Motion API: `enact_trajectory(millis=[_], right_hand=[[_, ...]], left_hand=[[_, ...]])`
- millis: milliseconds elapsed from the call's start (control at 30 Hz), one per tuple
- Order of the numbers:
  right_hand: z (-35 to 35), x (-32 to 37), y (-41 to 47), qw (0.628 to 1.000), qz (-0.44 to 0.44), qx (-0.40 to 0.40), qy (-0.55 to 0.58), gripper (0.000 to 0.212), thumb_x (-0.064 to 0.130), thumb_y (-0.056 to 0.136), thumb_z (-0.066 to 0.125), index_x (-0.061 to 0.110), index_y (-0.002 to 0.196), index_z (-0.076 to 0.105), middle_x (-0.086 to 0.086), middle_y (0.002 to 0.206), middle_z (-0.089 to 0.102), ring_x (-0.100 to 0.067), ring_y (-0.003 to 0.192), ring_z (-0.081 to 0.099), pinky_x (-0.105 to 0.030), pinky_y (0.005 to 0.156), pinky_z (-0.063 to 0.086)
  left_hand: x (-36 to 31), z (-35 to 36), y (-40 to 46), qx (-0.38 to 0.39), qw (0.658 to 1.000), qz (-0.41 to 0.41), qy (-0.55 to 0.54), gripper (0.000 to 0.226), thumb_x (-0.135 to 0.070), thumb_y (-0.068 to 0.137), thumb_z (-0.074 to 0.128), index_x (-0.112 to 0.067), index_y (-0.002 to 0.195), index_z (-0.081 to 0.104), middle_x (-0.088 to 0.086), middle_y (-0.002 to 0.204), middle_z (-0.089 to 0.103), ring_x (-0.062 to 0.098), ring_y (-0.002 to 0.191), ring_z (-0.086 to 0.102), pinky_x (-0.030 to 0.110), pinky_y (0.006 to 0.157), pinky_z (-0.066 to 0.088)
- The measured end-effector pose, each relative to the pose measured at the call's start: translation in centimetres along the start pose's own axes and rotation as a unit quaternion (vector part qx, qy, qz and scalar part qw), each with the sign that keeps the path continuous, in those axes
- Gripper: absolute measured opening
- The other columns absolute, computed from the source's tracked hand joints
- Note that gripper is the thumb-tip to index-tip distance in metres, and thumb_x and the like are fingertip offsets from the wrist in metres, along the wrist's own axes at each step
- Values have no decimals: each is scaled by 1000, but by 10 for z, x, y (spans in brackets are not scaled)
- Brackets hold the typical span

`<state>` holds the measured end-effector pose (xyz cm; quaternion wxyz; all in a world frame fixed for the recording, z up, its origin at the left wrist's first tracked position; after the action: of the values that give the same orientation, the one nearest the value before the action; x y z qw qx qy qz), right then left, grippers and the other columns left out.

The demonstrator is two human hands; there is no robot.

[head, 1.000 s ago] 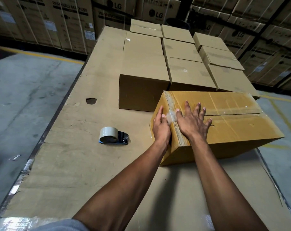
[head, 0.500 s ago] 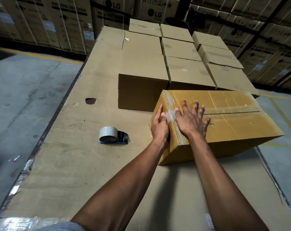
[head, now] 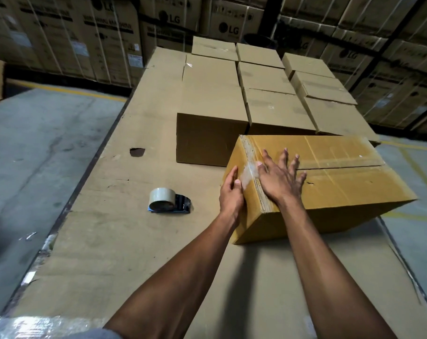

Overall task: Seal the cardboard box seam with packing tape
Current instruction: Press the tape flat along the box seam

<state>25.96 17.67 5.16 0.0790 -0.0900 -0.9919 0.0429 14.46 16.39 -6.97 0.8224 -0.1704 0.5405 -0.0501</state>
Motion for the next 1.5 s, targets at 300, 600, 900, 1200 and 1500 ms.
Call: enact_trajectory(millis=[300,600,900,1200,1500], right_hand=[[-2,-9,-13,999,-41,11,-17,75,82,98,11,51,165,0,-5,178,-11,-33,164,-11,-64,127,-3],[-2,-13,-9,998,-52,-36,25,63,62,108,19,43,168,12,-8,179,1,-32,164,-6,-62,131,4],[-3,-10,-11,996,-53,-51,40,65,52,110,30,31,169,14,-9,178,6,-31,165,0,-59,131,8],[-6,-11,-4,995,44,-41,81,112,90,91,26,15,170,0,-13,178,-3,-29,165,0,-47,131,4],[-6,-8,2,991,46,-87,91,70,40,110,40,27,170,7,-11,178,8,-31,165,8,-53,132,14]], left_hand=[[-11,5,-26,24,999,-16,-31,80,-81,85,70,-52,158,51,-1,163,57,25,143,61,55,120,51],[-8,7,-23,12,999,-17,-40,43,-53,112,51,-47,155,53,2,161,56,27,142,59,56,121,50],[-7,5,-26,5,1000,15,-27,41,-39,117,52,-33,157,53,3,158,60,23,141,61,48,120,52],[-31,6,-14,-7,998,-58,-12,56,-66,104,63,-18,132,59,0,115,74,15,105,71,38,100,55],[-23,-6,-4,-63,996,-49,46,28,-43,113,60,-28,136,64,1,138,70,22,123,67,41,105,55]])
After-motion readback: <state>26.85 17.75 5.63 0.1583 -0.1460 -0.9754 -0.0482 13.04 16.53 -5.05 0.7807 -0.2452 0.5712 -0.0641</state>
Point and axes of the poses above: each hand's wrist, its own y-axis towards the middle knuckle, its own z-axis out of the palm, x = y × z, the point moved 5 cm from there along y, towards the middle knuckle
